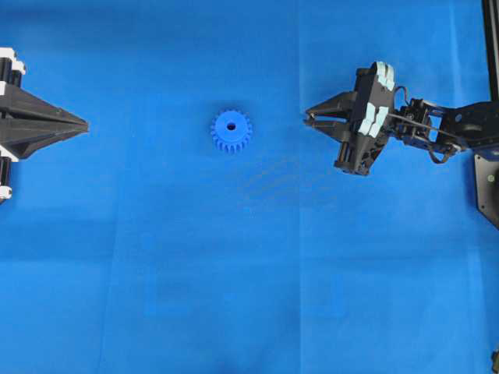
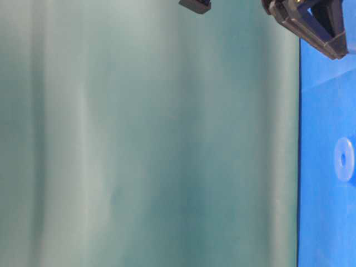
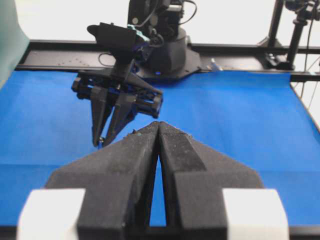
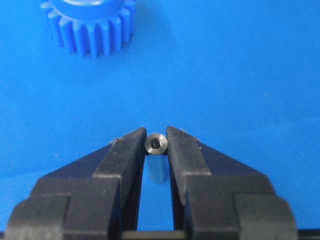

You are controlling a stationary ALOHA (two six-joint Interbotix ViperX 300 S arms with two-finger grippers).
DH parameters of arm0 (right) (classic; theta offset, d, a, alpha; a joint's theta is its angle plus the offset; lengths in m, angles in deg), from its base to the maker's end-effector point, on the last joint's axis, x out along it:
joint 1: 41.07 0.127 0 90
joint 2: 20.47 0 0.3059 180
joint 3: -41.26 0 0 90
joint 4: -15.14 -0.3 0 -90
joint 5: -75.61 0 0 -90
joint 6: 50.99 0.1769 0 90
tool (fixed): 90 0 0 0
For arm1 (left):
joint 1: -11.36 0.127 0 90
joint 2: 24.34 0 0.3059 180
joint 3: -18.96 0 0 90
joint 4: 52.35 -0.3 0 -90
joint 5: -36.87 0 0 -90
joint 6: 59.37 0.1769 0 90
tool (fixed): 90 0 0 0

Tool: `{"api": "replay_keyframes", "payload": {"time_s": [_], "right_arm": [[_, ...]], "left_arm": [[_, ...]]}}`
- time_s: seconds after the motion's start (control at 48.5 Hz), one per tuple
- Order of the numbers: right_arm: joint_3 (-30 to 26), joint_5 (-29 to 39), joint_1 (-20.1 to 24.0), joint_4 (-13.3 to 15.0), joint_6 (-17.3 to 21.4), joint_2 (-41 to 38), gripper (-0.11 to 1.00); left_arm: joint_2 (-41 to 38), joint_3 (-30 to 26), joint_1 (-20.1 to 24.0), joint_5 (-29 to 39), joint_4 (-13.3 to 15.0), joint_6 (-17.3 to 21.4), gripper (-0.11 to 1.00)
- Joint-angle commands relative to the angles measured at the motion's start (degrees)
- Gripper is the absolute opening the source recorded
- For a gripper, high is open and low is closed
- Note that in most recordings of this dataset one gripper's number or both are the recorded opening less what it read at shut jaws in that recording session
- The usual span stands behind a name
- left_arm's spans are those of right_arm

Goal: Insert the shaft placed at a random location into the center hole of the small gear at another random location.
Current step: 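Close the right gripper on the metal shaft and lift it upright, then carry the held shaft left over the blue gear's center hole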

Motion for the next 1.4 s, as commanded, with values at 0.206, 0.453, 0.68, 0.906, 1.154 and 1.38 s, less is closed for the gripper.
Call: {"api": "replay_keyframes", "payload": {"time_s": [0.206,0.453,0.68,0.906,1.154,1.38], "right_arm": [[-2.5,6.2,0.4,-0.2,0.0,5.3,0.05],[-6.2,17.6,0.4,-0.1,-0.5,12.0,0.05],[-7.3,20.5,0.3,0.0,-0.6,12.7,0.05],[-10.0,20.1,0.7,0.0,-0.3,11.1,0.05],[-17.0,20.9,1.8,0.1,-0.5,6.1,0.04],[-23.4,23.1,2.4,0.3,-0.6,1.8,0.05]], "left_arm": [[-0.1,-0.7,0.1,-0.3,0.0,-0.1,0.00],[-0.1,-0.6,0.2,-0.3,0.0,-0.2,0.00],[-0.1,-0.6,0.2,-0.1,0.0,-0.1,0.00],[-0.1,-0.6,0.2,0.4,0.0,-0.1,0.00],[-0.1,-0.6,0.2,0.4,0.0,-0.2,0.00],[-0.1,-0.6,0.2,0.5,0.0,-0.2,0.00]]}}
